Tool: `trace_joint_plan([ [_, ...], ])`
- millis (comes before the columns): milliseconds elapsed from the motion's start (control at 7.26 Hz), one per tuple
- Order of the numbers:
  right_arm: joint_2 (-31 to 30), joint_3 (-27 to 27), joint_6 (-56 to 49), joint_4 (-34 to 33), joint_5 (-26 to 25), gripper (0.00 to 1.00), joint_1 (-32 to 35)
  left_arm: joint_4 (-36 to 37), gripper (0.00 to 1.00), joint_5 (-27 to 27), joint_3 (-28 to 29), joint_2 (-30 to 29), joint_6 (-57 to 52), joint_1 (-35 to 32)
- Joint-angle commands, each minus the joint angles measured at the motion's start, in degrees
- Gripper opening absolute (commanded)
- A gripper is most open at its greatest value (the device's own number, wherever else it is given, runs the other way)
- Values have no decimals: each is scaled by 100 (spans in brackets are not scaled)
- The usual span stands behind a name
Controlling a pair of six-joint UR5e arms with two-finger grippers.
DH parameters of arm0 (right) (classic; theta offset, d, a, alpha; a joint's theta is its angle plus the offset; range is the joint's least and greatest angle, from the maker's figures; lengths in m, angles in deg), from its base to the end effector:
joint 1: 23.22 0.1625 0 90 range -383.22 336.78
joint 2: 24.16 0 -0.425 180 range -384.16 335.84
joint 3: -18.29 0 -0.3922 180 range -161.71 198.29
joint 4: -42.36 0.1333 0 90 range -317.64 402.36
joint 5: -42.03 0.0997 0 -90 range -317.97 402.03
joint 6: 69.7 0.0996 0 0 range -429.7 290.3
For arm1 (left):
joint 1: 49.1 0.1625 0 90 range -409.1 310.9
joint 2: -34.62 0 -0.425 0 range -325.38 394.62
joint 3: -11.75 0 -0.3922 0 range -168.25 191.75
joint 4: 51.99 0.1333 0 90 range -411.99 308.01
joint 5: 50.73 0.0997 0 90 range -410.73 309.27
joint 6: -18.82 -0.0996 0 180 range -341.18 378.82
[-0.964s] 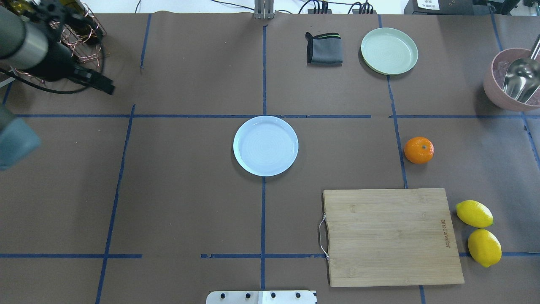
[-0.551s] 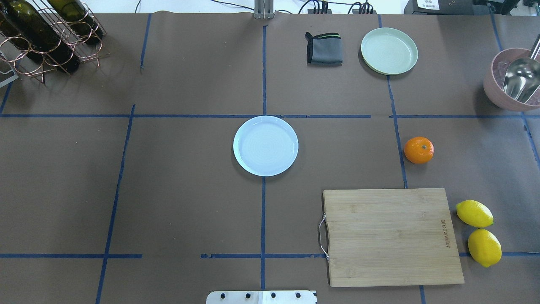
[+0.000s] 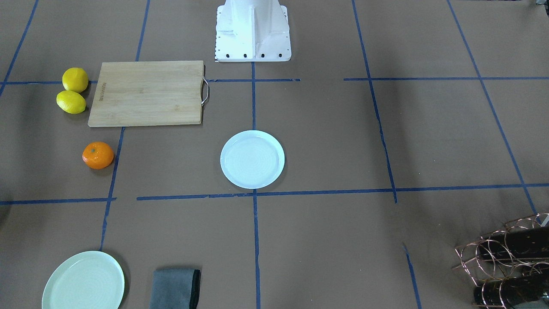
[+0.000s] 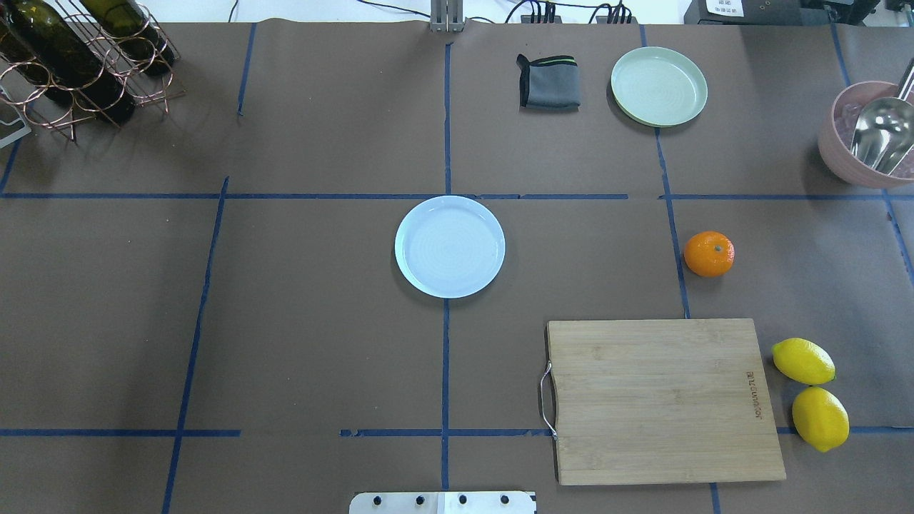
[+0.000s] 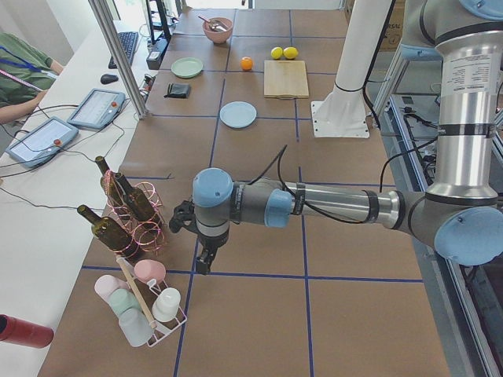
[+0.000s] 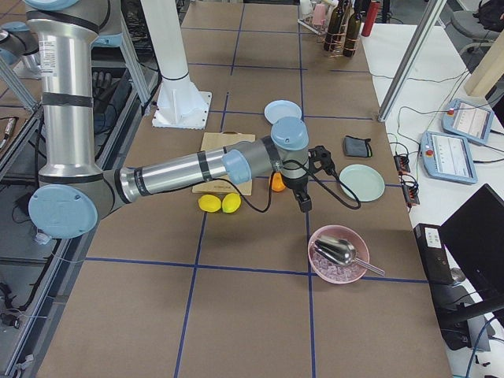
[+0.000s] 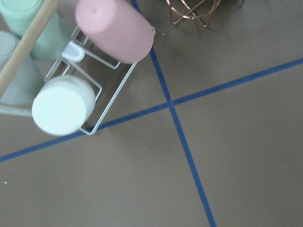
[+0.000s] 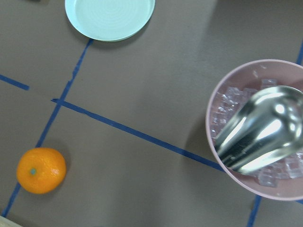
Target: Pick orange to plate
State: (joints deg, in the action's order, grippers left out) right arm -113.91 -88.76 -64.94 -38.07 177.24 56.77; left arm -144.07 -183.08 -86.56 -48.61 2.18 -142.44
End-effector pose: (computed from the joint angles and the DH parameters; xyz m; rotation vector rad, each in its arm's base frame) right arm -0.0247 -0.5003 0.4884 0.3416 -0.8264 -0.2704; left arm -0.0921 -0.4415 0.6412 0.1880 0.7191 0.2447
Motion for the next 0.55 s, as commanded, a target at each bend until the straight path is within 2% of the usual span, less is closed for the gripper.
trace_joint_plan([
  [0,309,-18,1031,27,-763,100,-1224,15,100,-44,-66,176,-50,-61],
  [413,397,35,3113,1149,-2056,100,-2729,-12,100,-44,-75,158,-50,-61],
])
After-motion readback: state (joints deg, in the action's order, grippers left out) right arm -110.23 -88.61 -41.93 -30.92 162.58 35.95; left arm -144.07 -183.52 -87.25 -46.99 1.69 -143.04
